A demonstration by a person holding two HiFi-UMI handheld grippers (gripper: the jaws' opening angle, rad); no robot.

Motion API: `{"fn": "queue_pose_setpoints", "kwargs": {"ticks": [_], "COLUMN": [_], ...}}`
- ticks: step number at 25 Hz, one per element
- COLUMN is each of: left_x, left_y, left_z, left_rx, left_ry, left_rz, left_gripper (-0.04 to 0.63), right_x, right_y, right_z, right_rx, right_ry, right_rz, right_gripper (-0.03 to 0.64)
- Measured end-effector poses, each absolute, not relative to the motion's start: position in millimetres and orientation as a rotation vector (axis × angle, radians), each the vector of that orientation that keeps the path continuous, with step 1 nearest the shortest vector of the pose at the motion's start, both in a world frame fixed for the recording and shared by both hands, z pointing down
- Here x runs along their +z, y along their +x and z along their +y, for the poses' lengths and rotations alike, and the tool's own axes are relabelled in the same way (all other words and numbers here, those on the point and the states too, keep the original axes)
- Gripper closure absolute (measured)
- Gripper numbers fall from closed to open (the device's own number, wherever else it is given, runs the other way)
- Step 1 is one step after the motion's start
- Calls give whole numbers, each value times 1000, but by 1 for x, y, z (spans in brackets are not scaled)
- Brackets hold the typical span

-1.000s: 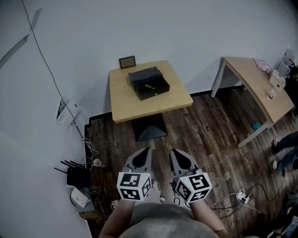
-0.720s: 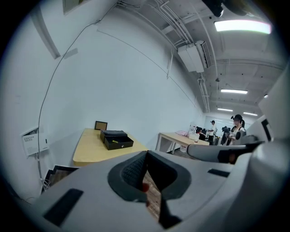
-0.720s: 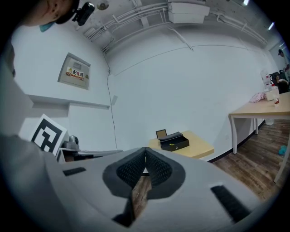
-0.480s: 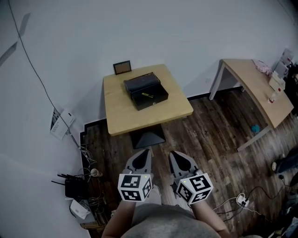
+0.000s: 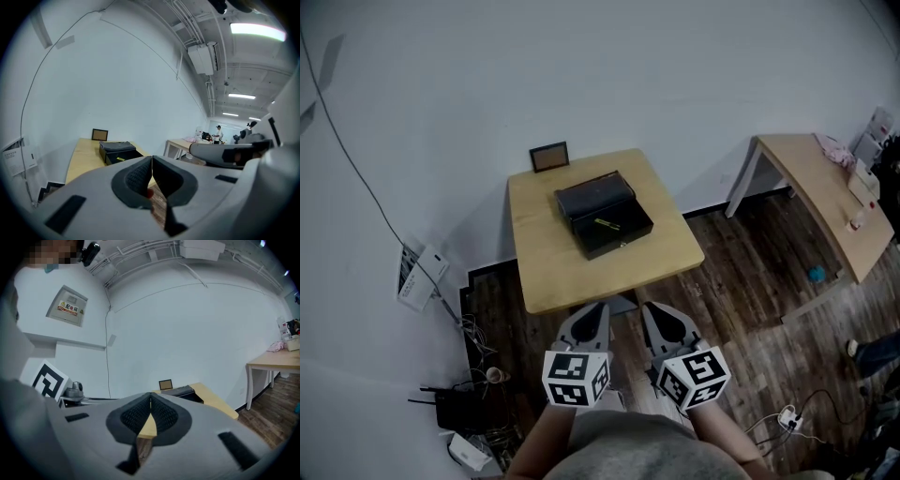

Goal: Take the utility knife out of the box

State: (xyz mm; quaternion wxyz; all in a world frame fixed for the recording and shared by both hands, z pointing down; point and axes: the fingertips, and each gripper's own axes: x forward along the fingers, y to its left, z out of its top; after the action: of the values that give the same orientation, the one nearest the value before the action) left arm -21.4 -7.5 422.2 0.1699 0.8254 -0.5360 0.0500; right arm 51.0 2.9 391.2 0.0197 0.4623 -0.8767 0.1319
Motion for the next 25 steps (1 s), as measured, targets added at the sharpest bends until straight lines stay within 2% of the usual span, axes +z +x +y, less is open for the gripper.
{"fn": "queue_pose_setpoints", "kwargs": {"ticks": [13,25], "left_x": [424,446], "left_y": [-72,-100], "left_z": [-118,-158], "left_rx": [137,145], "left_ry": [2374,2305], "left_rz": [-1476,-1466], "left_gripper": [591,591], "right_x": [394,410], "right_y": [-4,-14], "right_z": [-107,-157], "right_rx": [396,387], "right_ry": [1447,1455], "right_rz": [-2705,-2625], "right_gripper": [617,617]}}
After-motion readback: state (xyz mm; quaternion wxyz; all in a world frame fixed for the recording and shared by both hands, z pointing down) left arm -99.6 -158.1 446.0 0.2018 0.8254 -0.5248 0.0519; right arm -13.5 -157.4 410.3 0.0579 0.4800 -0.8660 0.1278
